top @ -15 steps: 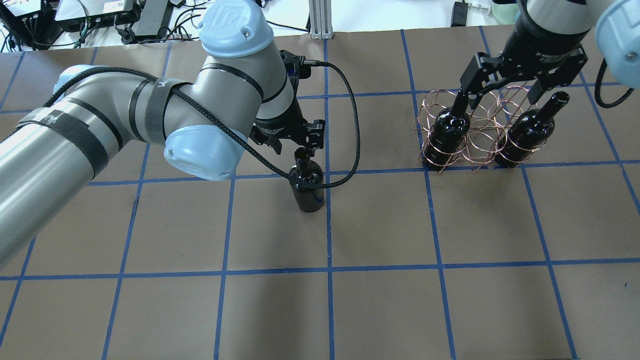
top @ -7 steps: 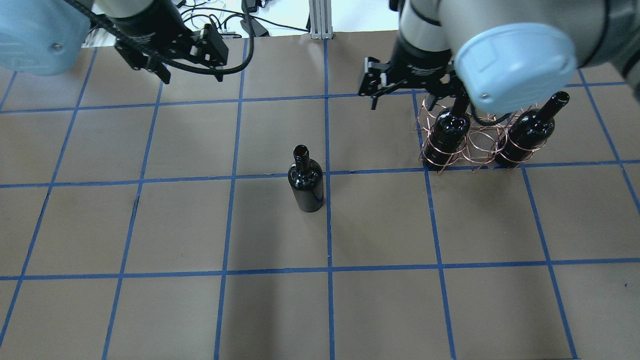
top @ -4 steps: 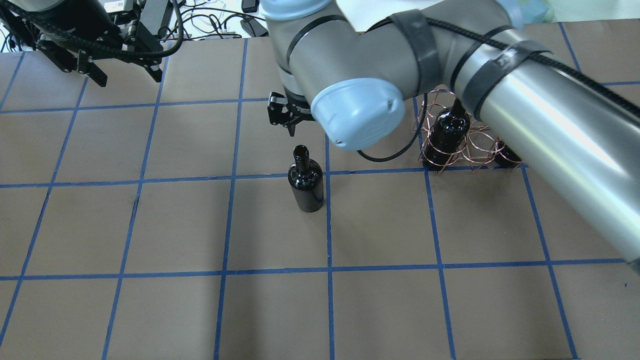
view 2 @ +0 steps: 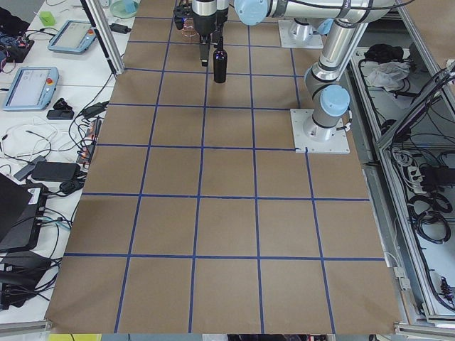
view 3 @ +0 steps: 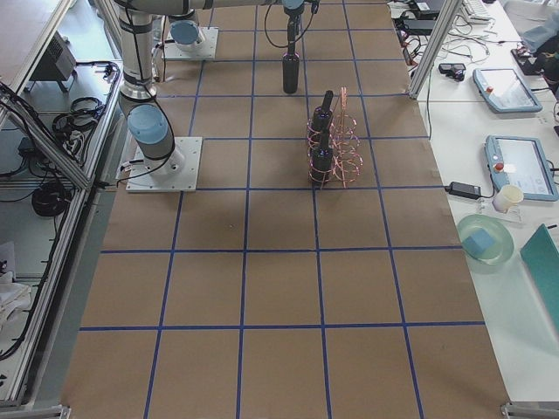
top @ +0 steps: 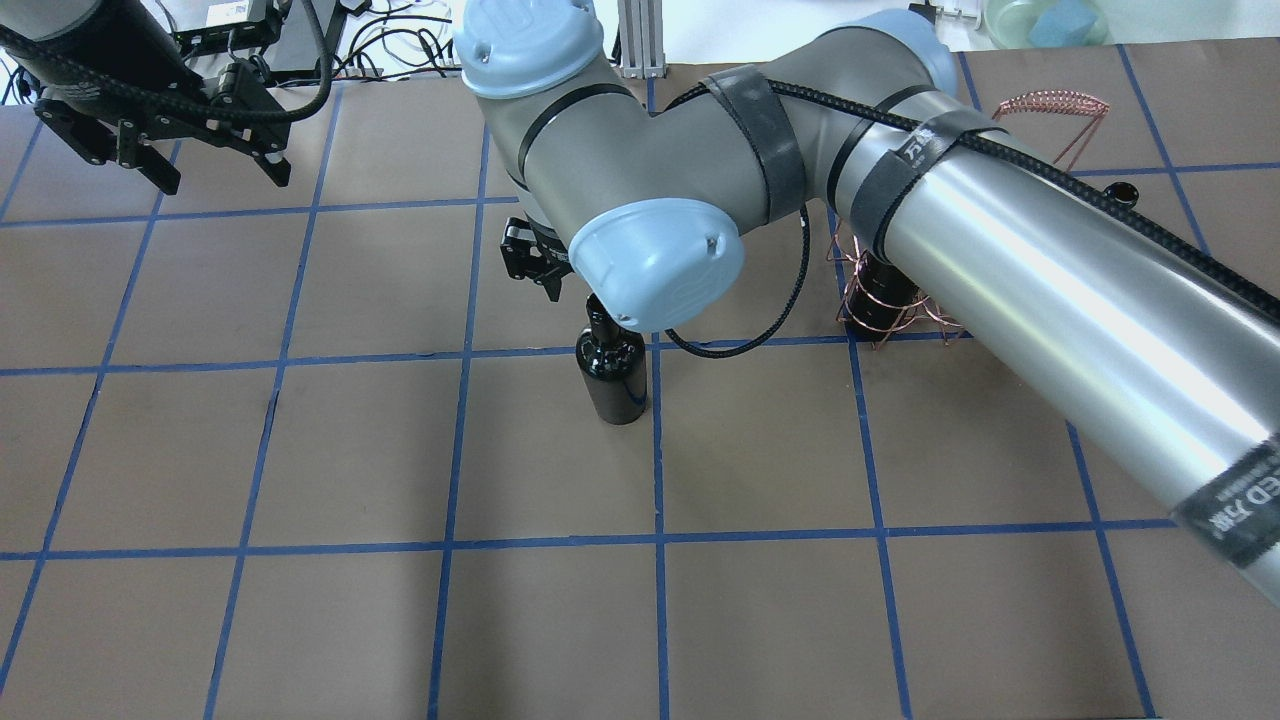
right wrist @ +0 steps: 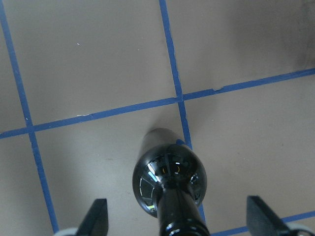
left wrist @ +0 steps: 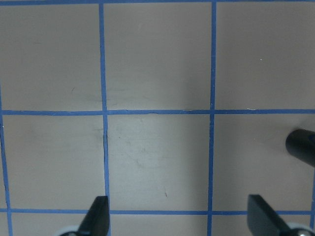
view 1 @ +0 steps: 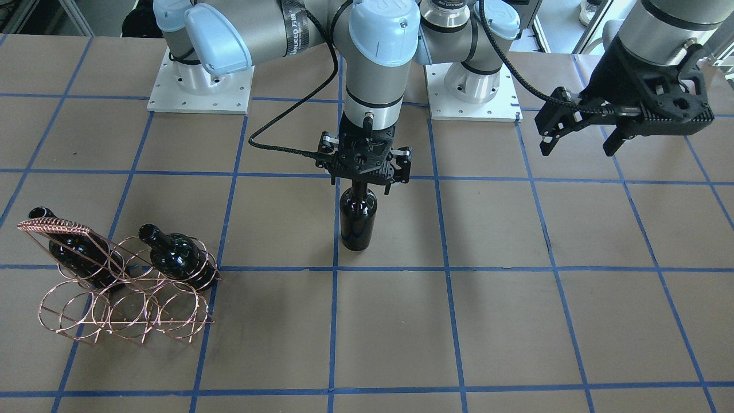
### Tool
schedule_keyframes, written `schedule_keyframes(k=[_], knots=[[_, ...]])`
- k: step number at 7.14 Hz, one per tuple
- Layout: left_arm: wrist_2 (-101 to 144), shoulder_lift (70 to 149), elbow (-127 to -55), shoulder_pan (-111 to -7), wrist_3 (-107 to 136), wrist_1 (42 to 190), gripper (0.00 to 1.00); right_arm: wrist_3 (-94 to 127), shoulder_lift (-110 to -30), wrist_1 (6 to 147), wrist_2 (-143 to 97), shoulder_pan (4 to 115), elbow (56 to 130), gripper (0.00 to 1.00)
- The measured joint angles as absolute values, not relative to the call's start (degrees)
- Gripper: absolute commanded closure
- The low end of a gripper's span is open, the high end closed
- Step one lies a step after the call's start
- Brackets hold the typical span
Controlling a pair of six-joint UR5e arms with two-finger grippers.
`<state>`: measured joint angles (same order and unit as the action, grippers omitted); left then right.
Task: Place wine into wine basket
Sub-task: 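Grasp the standing bottle's neck with the right gripper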
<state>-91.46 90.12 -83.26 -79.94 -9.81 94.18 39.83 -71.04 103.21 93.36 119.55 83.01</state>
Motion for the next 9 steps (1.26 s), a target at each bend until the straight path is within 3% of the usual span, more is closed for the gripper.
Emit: schedule_keyframes(k=[2, 5, 8, 9], knots=[[-91.5, 89.3, -83.3, -78.0, -12.7, 95.5, 0.00, 38.6, -71.2, 103.3, 93.0, 119.4, 84.2, 0.57], [-91.2, 89.2, -83.8, -75.5, -14.7, 95.7, 0.00, 35.1, -71.4, 104.5, 92.6, 119.0, 84.7, 0.60], [-91.4, 89.2, -84.0, -75.4, -14.8, 95.9, 0.00, 34.0, -71.6, 106.3, 91.6, 118.7, 84.7, 0.94], [-91.4, 89.2, -84.0, -75.3, -14.8, 96.3, 0.00, 33.9, -72.0, 106.3, 90.6, 118.3, 84.7, 1.00]])
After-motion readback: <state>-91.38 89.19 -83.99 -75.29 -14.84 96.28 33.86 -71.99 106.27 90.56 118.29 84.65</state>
